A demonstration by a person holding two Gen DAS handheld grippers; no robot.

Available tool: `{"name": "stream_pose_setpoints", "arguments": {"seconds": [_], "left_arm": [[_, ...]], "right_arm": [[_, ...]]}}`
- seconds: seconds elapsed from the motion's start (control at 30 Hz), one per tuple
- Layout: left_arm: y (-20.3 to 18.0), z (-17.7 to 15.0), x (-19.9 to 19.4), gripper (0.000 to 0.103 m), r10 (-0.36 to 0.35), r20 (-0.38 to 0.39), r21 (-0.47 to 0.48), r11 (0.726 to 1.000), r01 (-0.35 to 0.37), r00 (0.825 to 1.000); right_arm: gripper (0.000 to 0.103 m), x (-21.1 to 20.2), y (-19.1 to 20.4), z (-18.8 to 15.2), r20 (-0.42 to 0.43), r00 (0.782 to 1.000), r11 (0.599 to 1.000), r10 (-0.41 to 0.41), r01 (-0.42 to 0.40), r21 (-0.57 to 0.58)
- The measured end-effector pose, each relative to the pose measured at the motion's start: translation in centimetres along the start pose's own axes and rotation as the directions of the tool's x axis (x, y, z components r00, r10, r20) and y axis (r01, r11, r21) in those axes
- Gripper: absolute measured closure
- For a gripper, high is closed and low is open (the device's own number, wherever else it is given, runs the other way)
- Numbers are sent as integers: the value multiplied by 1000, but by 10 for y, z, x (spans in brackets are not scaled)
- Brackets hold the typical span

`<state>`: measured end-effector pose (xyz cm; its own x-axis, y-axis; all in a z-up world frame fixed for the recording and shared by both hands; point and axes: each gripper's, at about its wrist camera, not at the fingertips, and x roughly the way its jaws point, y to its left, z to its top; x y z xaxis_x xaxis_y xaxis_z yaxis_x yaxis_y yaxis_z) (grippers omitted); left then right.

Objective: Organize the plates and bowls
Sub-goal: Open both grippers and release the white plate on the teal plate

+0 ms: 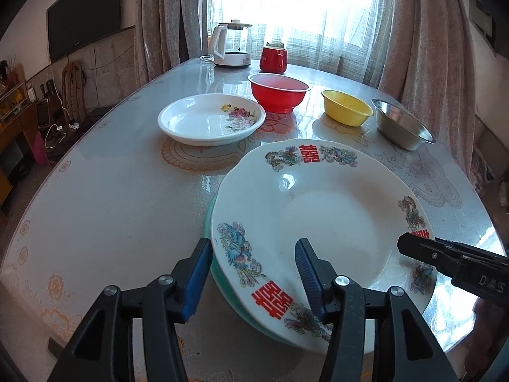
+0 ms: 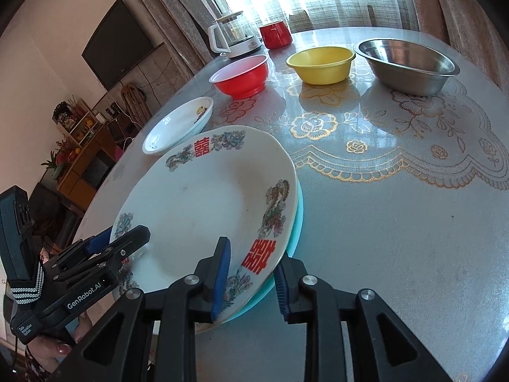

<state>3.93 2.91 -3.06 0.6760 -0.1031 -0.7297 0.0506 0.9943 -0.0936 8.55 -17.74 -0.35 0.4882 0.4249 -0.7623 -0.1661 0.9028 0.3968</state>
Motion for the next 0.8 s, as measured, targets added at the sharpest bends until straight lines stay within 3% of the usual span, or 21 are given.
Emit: {"name": "stream_pose_setpoints", "arguments": {"seconds": [0.1,0.23,0.4,0.53,0.7,0.8], "left_arm": [[3,0,-11,37,-10,28,3,1000,10,1000],[15,2,-25,30,-9,69,-25,1000,11,998],[35,23,-27,18,45,90,-65,997,-39,995],[59,47,-15,11,96,78,-132,988,-85,992],[86,82,18,10,128,-5,-205,971,-126,992],[94,102,40,10,144,-12,-209,967,-143,990]], "right_arm": [[70,-6,0,-1,2,1000,1000,-13,13,-14],[70,-29,-3,2,107,993,998,-44,49,-43],[67,-49,-8,20,217,976,999,-8,16,-36],[66,-43,-4,43,204,979,998,-2,14,-55],[66,-25,10,80,158,986,990,-50,69,-120],[66,-11,17,106,99,995,989,-22,36,-143]]}}
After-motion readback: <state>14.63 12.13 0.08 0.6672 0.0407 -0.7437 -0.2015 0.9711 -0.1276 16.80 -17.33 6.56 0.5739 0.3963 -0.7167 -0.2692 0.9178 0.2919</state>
